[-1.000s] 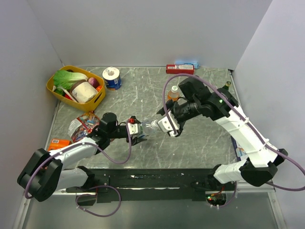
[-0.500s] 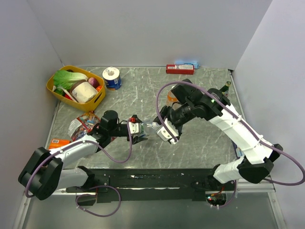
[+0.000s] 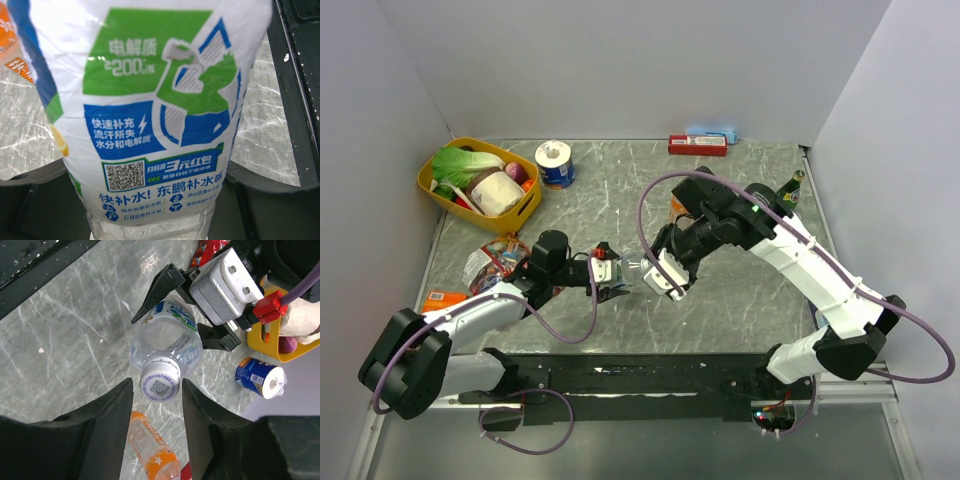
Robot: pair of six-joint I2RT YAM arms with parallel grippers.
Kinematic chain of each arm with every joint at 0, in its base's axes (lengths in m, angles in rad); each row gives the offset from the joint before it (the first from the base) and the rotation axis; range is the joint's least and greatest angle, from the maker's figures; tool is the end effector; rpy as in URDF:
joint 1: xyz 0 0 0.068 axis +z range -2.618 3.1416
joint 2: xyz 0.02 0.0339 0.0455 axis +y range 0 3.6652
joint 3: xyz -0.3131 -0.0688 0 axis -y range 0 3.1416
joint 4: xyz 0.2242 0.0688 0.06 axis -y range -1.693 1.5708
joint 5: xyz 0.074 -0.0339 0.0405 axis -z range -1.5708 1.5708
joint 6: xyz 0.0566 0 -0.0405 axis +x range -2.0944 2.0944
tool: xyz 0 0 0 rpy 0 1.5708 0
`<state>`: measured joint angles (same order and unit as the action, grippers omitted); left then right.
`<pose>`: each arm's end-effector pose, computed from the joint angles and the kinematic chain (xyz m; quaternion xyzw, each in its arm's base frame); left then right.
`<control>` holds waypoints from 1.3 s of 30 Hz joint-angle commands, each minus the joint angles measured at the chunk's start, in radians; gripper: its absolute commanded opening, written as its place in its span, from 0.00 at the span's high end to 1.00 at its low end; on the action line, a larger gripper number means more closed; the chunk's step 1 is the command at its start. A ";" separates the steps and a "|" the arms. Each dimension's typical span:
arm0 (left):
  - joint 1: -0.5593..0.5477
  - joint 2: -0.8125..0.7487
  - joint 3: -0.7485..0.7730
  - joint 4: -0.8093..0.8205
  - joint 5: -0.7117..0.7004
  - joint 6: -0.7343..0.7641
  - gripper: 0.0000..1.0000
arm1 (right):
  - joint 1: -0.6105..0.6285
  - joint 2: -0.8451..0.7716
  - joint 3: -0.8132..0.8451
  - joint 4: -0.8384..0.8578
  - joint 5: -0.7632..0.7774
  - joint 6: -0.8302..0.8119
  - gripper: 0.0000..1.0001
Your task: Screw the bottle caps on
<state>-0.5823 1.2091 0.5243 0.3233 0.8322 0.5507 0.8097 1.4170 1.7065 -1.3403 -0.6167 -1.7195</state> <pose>0.1655 -0.1591 0.2714 0.5977 0.5116 -0.3407 0.5146 0.1346 0.1887 0.4401 -0.9015 0.2032 0.1558 0.3489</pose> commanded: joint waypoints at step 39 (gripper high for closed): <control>-0.186 0.066 -0.007 0.294 -0.927 -0.202 0.99 | -0.283 0.436 0.428 -0.051 -0.074 1.394 0.52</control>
<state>-0.7742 1.3342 0.4904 0.4763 -0.0650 0.3725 0.5728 1.8469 1.9945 -1.2999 -0.6090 -0.4229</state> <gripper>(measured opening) 0.708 0.415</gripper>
